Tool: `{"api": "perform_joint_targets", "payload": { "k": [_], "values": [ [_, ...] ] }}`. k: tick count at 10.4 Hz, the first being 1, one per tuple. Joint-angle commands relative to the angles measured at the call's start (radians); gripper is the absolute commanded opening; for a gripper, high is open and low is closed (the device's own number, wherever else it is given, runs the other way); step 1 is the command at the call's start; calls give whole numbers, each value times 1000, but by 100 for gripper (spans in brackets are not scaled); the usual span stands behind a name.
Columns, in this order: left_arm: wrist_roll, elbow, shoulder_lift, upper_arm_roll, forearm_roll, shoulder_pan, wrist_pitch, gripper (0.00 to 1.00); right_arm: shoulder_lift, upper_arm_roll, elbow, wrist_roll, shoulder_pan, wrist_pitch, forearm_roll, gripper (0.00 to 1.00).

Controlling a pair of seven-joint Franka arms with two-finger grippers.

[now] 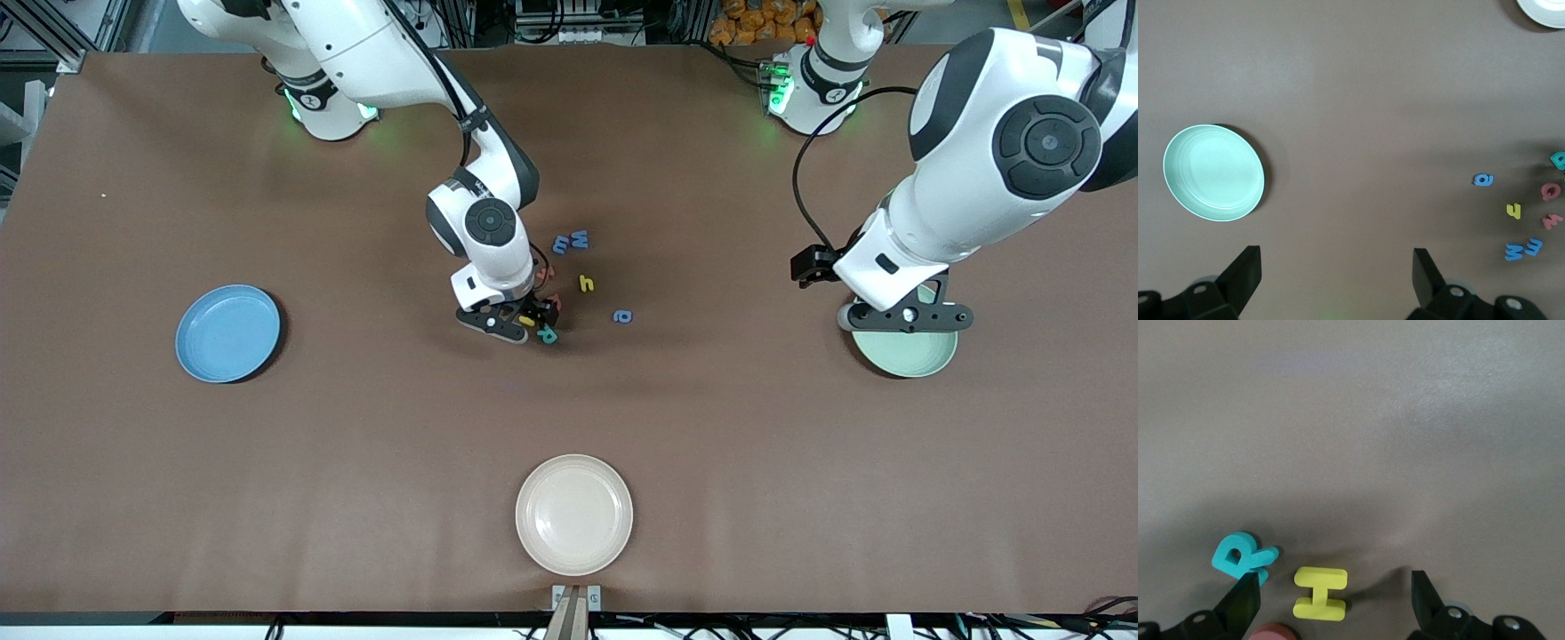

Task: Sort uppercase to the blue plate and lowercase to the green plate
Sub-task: 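Grasp the yellow H with the right gripper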

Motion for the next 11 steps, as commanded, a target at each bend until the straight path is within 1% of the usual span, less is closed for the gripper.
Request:
{"api": "perform_joint_targets", "payload": {
  "k": [1, 3, 5, 7, 8, 9, 11],
  "values": [
    [-18, 13, 5, 0, 26, -4, 1, 100, 19, -4, 24, 20, 6, 1, 0, 100],
    [-19, 15, 17, 0, 26, -7, 1, 100, 19, -3, 24, 17, 6, -8, 0, 100],
    [-19, 16, 14, 0, 26, -4, 1, 100, 20, -3, 19, 5, 5, -10, -1, 94],
    [-17, 18, 14, 0, 26, -4, 1, 100, 29, -3, 18, 5, 5, -5, -6, 94],
    [-15, 16, 14, 0, 26, -4, 1, 100, 31, -3, 18, 5, 5, -5, -6, 88],
    [-15, 16, 14, 0, 26, -4, 1, 100, 36, -3, 19, 5, 5, -1, -7, 87],
    [-15, 16, 16, 0, 27, -4, 1, 100, 45, 4, 19, 5, 3, 0, -7, 71]
  ]
}}
